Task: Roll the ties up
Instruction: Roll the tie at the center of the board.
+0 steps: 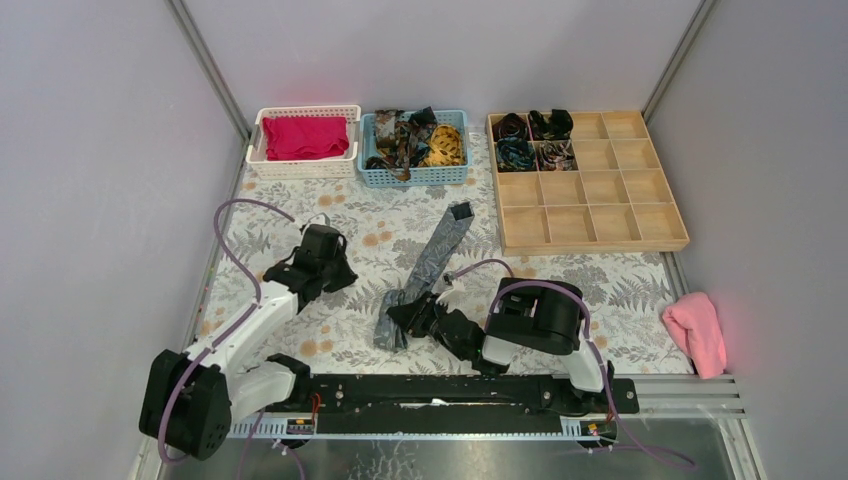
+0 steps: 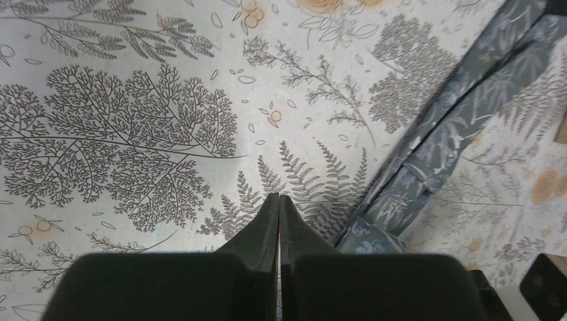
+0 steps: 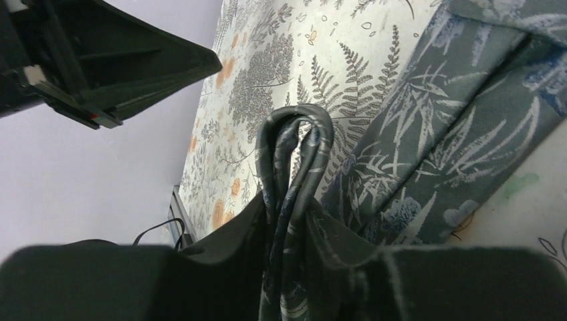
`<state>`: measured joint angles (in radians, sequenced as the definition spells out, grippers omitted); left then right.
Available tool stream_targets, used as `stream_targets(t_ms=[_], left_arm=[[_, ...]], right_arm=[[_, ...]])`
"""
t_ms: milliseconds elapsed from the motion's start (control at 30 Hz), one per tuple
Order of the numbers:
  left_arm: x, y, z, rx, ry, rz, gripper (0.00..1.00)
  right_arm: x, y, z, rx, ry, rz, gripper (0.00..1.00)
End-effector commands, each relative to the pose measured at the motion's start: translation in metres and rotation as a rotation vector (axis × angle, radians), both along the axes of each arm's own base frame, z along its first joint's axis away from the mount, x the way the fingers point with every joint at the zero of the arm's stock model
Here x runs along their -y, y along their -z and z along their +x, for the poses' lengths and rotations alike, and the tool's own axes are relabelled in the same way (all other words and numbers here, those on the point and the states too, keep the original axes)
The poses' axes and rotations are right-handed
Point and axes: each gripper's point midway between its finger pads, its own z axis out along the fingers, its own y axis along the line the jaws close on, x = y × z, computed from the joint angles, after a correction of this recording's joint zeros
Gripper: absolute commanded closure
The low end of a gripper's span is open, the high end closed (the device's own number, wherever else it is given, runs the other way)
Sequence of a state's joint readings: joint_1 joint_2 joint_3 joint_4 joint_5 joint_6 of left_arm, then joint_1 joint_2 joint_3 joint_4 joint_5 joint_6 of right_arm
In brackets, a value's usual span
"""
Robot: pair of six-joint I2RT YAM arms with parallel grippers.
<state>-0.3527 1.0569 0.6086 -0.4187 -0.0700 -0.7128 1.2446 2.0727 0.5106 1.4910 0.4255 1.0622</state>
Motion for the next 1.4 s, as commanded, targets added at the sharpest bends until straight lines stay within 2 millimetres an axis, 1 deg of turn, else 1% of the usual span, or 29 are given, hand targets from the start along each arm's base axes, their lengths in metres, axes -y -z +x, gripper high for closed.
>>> stream_targets(t_ms=[0, 67, 133, 167, 267, 333, 367, 400, 467, 500, 533, 633, 667, 767, 833, 967, 1033, 1133, 1200, 1233, 1267, 1300, 1333, 1367], left_arm=[[0.007, 0.01, 0.008, 0.014, 0.009, -0.026, 0.98], [0.007, 0.016, 0.007, 0.003, 0.009, -0.025, 0.99], [0.008, 0.023, 0.005, -0.009, 0.014, -0.03, 0.99], [0.009, 0.025, 0.005, -0.014, 0.018, -0.033, 1.0], [0.011, 0.032, 0.003, -0.026, 0.027, -0.038, 1.0], [0.013, 0.034, 0.003, -0.028, 0.034, -0.048, 1.0], [0.013, 0.034, 0.003, -0.025, 0.035, -0.05, 1.0], [0.017, 0.034, 0.001, -0.03, 0.047, -0.066, 1.0], [0.017, 0.035, 0.0, -0.032, 0.049, -0.068, 1.0], [0.017, 0.035, -0.001, -0.032, 0.05, -0.068, 1.0], [0.017, 0.036, -0.001, -0.034, 0.054, -0.069, 1.0], [0.019, 0.042, -0.006, -0.049, 0.066, -0.075, 1.0], [0.019, 0.044, -0.007, -0.051, 0.069, -0.078, 1.0], [0.02, 0.052, -0.011, -0.054, 0.069, -0.089, 1.0], [0.021, 0.055, -0.011, -0.045, 0.064, -0.1, 1.0], [0.024, 0.06, -0.012, -0.056, 0.071, -0.106, 1.0], [0.026, 0.06, -0.012, -0.057, 0.079, -0.108, 1.0], [0.027, 0.055, -0.009, -0.047, 0.085, -0.108, 1.0], [0.027, 0.053, -0.007, -0.04, 0.089, -0.104, 1.0], [0.027, 0.051, -0.006, -0.037, 0.09, -0.101, 1.0], [0.027, 0.051, -0.006, -0.035, 0.091, -0.099, 1.0], [0.027, 0.05, -0.006, -0.035, 0.092, -0.096, 1.0], [0.026, 0.049, -0.006, -0.032, 0.092, -0.096, 1.0], [0.026, 0.048, -0.007, -0.03, 0.092, -0.094, 1.0]], right_arm=[[0.004, -0.008, 0.001, 0.009, 0.032, 0.02, 0.66], [0.004, -0.01, -0.001, 0.018, 0.023, 0.014, 0.63], [0.004, -0.012, -0.002, 0.026, 0.018, 0.009, 0.56], [0.004, -0.013, -0.003, 0.03, 0.015, 0.006, 0.55], [0.004, -0.021, -0.006, 0.057, -0.003, 0.017, 0.51], [0.004, -0.027, -0.01, 0.08, -0.013, 0.017, 0.45], [0.006, -0.032, -0.01, 0.091, -0.009, 0.02, 0.44], [0.007, -0.033, -0.011, 0.097, -0.007, 0.012, 0.44], [0.013, -0.038, -0.01, 0.102, 0.01, -0.009, 0.44], [0.017, -0.034, -0.01, 0.095, 0.017, -0.049, 0.44], [0.022, -0.033, -0.008, 0.103, 0.028, -0.079, 0.44], [0.047, -0.027, -0.004, 0.086, 0.084, -0.186, 0.44], [0.055, -0.018, -0.004, 0.068, 0.096, -0.263, 0.44], [0.067, -0.005, -0.006, 0.011, 0.096, -0.496, 0.44], [0.078, 0.002, -0.008, -0.008, 0.095, -0.617, 0.43], [0.092, 0.01, -0.017, -0.029, 0.09, -0.674, 0.43], [0.093, 0.011, -0.019, -0.025, 0.067, -0.701, 0.41], [0.084, 0.007, -0.026, 0.023, -0.043, -0.801, 0.4], [0.08, 0.005, -0.025, 0.05, -0.085, -0.892, 0.39], [0.072, 0.0, -0.022, 0.073, -0.101, -0.919, 0.39], [0.069, -0.004, -0.021, 0.087, -0.12, -0.969, 0.39], [0.07, -0.002, -0.02, 0.103, -0.13, -1.015, 0.37], [0.063, -0.008, -0.019, 0.123, -0.139, -1.023, 0.37], [0.062, -0.013, -0.018, 0.14, -0.136, -1.041, 0.37]])
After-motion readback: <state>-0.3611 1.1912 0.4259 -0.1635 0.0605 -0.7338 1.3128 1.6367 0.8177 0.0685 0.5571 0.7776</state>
